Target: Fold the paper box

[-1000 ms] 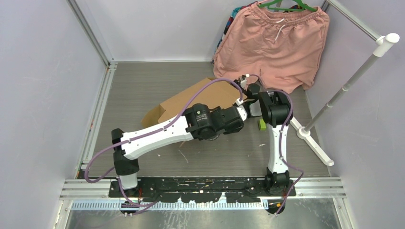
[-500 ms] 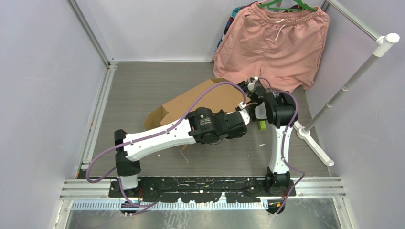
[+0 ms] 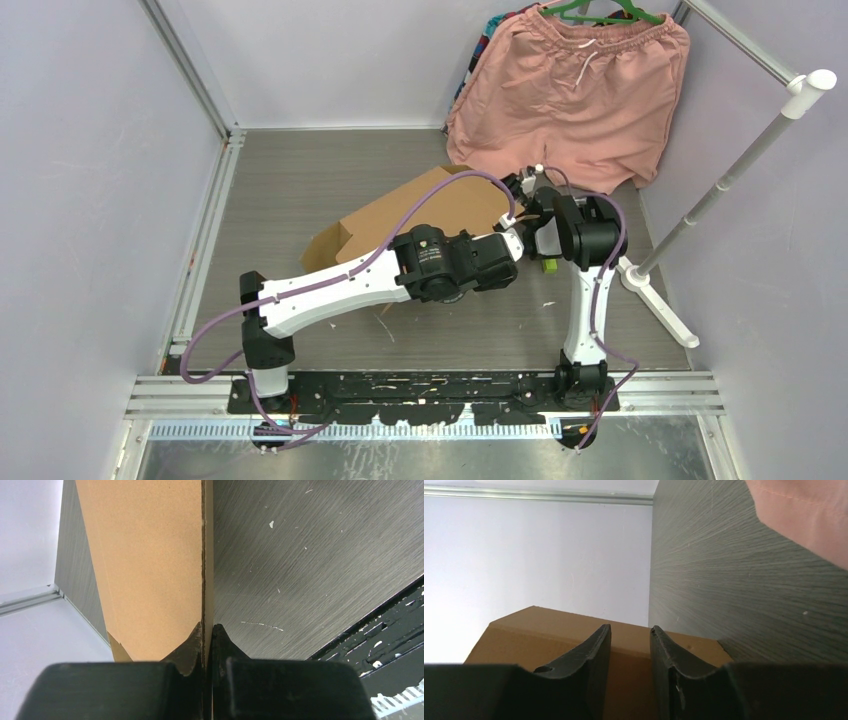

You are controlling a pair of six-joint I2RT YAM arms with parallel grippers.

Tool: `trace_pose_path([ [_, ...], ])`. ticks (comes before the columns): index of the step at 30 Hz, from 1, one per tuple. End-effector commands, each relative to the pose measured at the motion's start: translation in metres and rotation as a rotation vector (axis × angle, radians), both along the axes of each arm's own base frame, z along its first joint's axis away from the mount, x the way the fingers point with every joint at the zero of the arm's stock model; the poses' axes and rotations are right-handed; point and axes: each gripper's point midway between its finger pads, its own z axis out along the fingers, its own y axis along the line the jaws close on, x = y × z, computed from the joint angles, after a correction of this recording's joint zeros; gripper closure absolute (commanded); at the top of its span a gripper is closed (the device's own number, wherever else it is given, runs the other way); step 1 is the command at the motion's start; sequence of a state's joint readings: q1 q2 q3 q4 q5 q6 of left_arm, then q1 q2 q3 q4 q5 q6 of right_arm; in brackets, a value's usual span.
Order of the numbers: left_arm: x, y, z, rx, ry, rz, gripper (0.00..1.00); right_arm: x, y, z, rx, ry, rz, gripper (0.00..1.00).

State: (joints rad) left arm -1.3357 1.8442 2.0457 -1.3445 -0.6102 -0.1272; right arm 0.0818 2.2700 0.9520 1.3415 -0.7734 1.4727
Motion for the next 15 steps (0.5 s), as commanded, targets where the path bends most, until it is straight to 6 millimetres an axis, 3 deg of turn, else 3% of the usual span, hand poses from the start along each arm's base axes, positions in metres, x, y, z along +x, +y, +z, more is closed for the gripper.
trace_pose_path([
  [1,-0.002,-0.008,0.009,-0.058,0.001,0.011,0.96,-0.008,0.001,0.048,-0.003,-0.174,0.004,0.60],
  [15,-0.004,-0.010,0.010,-0.071,0.011,0.009,0.96,-0.031,-0.001,0.045,-0.049,-0.189,0.010,0.59],
])
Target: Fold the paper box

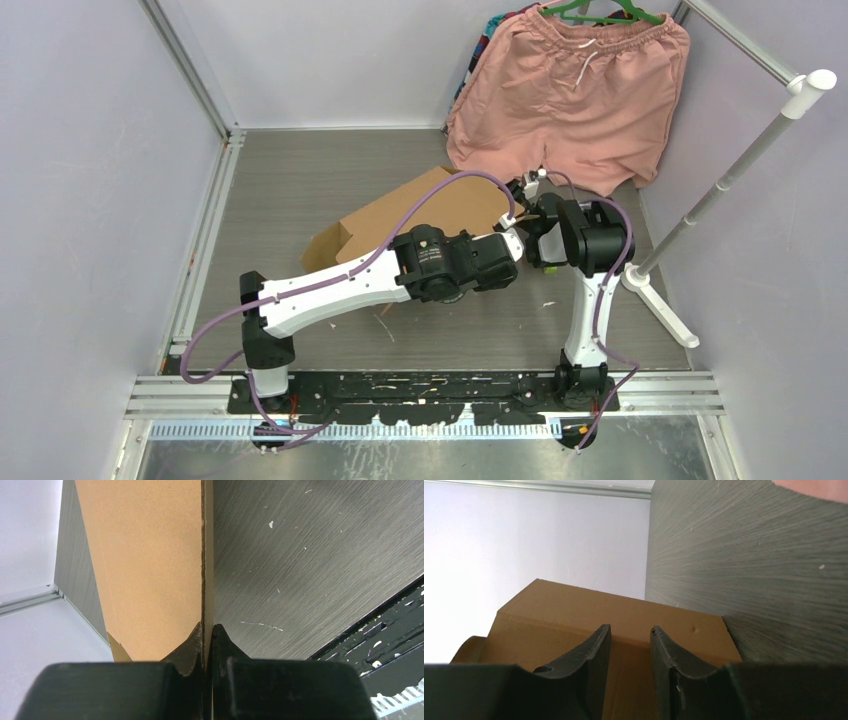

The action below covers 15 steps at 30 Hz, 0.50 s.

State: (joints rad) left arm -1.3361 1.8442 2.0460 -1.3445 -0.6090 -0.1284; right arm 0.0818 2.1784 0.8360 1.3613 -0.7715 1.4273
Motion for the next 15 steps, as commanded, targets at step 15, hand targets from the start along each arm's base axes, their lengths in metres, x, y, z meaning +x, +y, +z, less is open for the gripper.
trace_pose_path([
  [15,-0.006,-0.011,0.010,-0.078,0.027,0.003,0.96,-0.026,0.012,0.042,-0.042,-0.196,0.068,0.59],
])
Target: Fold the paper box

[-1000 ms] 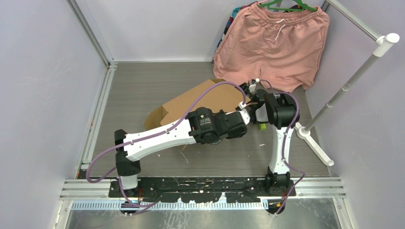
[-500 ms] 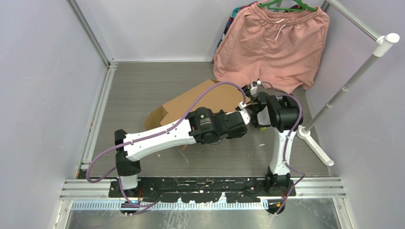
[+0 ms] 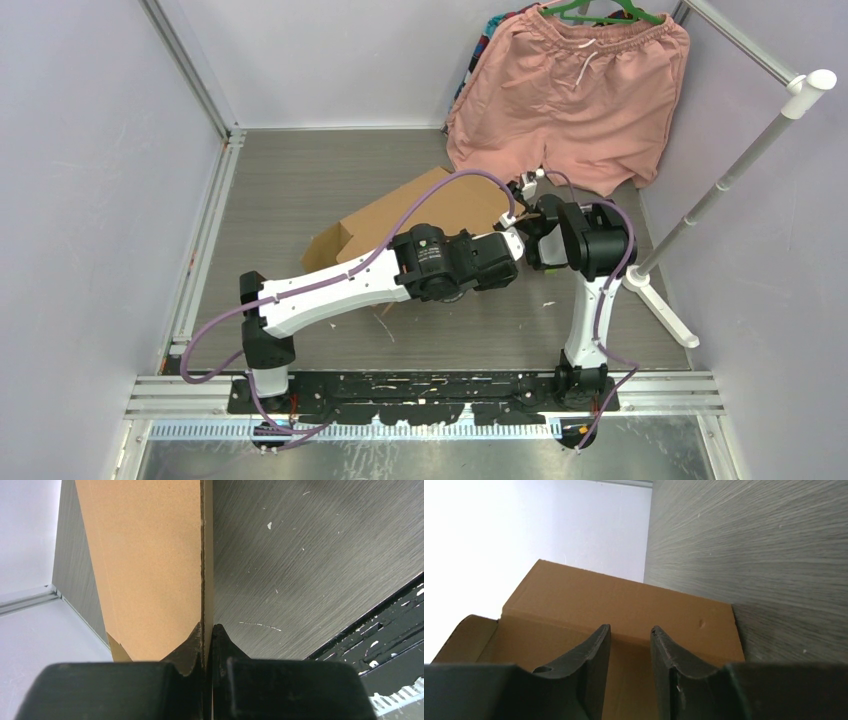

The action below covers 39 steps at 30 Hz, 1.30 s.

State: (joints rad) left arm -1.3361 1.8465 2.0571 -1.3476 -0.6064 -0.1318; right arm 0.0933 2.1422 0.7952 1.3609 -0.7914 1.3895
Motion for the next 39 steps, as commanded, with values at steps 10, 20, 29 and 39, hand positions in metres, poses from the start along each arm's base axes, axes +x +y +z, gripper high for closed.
trace_pose_path([
  [10,-0.007,-0.012,0.007,-0.077,0.036,-0.006,0.96,-0.021,0.013,0.037,-0.036,-0.191,0.073,0.59],
  [20,-0.013,-0.017,0.010,-0.109,0.067,-0.027,0.95,-0.026,0.026,0.027,-0.088,-0.248,0.090,0.50],
  [29,-0.017,-0.019,0.010,-0.123,0.094,-0.042,0.95,-0.023,0.035,0.022,-0.141,-0.314,0.063,0.48],
  [39,-0.020,-0.021,0.012,-0.151,0.123,-0.055,0.94,-0.030,0.043,0.019,-0.222,-0.417,0.058,0.46],
])
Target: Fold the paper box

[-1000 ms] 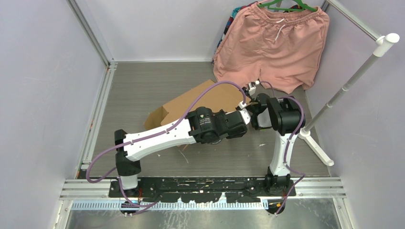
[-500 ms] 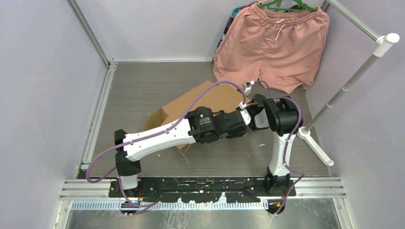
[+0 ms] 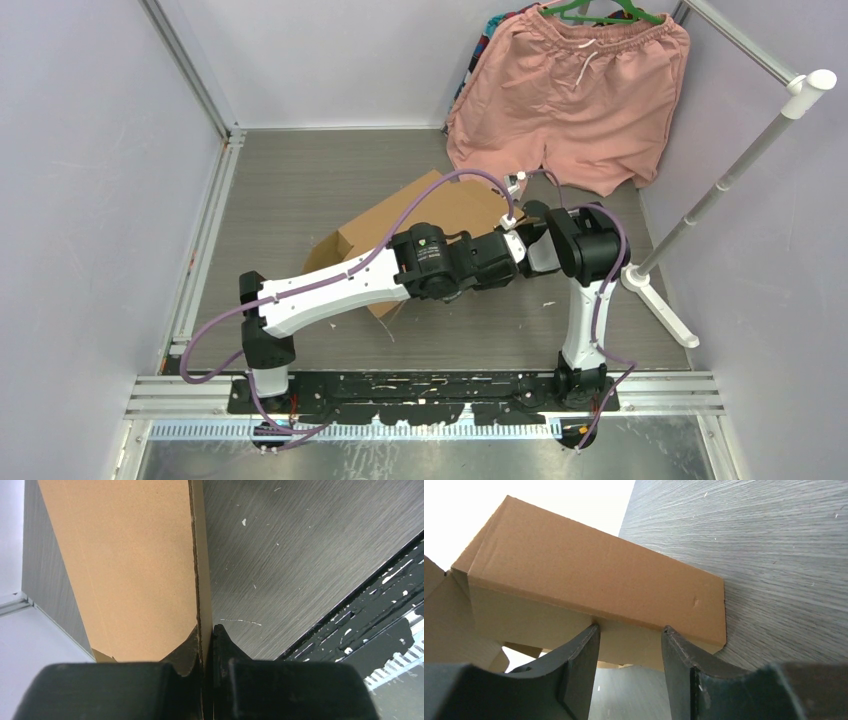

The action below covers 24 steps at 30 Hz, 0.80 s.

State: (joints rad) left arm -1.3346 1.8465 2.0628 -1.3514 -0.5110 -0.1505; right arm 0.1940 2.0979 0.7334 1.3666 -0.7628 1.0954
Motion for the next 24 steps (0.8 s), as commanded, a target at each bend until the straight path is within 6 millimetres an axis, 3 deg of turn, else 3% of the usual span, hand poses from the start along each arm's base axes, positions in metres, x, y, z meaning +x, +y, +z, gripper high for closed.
trace_pose_path([
  [1,-0.008,-0.014,0.019,-0.130,0.043,-0.029,0.95,-0.002,0.009,0.028,-0.044,-0.208,-0.001,0.46],
  [10,-0.007,-0.005,0.029,-0.222,0.088,-0.027,0.94,-0.002,0.021,0.035,-0.070,-0.287,0.013,0.45],
  [24,-0.008,0.000,0.031,-0.304,0.166,-0.038,0.93,0.005,0.024,0.032,-0.068,-0.285,0.013,0.42],
])
